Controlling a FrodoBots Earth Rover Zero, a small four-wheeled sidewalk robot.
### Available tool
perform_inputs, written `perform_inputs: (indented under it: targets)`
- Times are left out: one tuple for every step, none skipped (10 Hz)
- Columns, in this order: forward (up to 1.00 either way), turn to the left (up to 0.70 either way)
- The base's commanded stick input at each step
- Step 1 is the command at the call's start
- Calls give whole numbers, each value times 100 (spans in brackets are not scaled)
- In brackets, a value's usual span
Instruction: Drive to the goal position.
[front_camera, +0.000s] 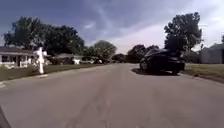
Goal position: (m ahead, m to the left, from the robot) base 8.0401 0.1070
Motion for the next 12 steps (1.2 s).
perform_inputs:
  targets:
    - [70, 3]
    - [70, 3]
    - [70, 3]
    - [70, 3]
    - [70, 3]
    - [70, 3]
    - [70, 3]
    - [70, 3]
    - [70, -9]
    - [70, -35]
    - [70, -35]
    - [70, -3]
